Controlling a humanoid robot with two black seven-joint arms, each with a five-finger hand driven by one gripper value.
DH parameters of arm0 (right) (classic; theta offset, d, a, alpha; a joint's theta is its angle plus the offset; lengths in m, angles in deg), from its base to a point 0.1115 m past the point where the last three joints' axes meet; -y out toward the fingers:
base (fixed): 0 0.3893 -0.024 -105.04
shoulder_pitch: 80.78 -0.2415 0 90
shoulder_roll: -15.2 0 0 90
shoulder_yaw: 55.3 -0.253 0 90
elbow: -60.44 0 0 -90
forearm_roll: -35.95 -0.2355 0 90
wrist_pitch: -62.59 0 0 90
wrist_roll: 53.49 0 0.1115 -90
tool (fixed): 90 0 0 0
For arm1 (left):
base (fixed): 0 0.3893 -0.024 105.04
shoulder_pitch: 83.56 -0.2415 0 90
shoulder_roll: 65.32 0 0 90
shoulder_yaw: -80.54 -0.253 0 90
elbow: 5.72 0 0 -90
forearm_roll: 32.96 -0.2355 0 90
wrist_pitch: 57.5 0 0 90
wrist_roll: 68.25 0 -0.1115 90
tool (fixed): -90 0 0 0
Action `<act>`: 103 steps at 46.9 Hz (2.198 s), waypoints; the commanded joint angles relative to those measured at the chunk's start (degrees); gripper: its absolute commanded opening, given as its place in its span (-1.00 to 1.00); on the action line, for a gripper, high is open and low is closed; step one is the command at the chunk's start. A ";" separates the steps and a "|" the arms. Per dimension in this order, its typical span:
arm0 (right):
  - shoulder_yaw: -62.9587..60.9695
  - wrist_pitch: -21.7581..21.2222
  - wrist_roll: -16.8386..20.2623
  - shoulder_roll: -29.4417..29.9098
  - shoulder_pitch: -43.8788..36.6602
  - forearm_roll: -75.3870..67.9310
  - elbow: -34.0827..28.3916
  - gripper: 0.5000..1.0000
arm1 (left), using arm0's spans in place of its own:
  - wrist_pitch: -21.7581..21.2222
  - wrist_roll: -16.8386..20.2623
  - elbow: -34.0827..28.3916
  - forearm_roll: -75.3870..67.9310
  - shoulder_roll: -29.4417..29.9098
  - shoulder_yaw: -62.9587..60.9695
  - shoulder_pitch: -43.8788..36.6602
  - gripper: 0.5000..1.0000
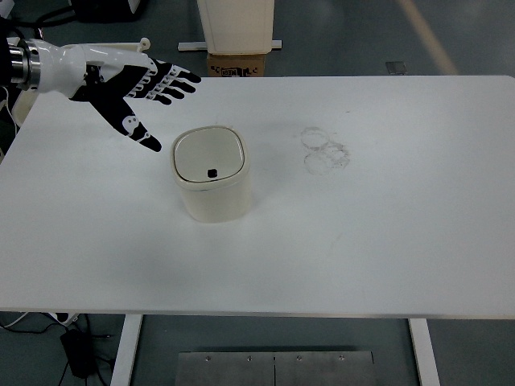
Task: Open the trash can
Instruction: 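Extend the left hand over the table toward the cream trash can lid, then press the left hand's fingers down on the trash can lid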
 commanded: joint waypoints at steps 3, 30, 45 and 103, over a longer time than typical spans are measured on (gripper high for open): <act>0.00 0.01 0.00 0.00 0.00 0.00 0.00 0.97 | -0.03 -0.83 0.96 -0.20 -0.07 -0.16 0.61 1.00; 0.00 0.01 0.00 0.00 0.00 0.00 0.00 0.97 | -0.03 -1.80 1.93 -0.47 -3.23 -2.80 -2.46 1.00; 0.00 0.01 0.00 0.00 0.00 0.00 0.00 0.97 | -0.03 -1.80 1.93 -0.38 -4.99 -2.80 -4.66 1.00; 0.00 0.01 0.00 0.00 0.00 0.00 0.00 0.97 | -0.03 -1.71 1.84 0.32 -8.59 -2.62 -6.86 1.00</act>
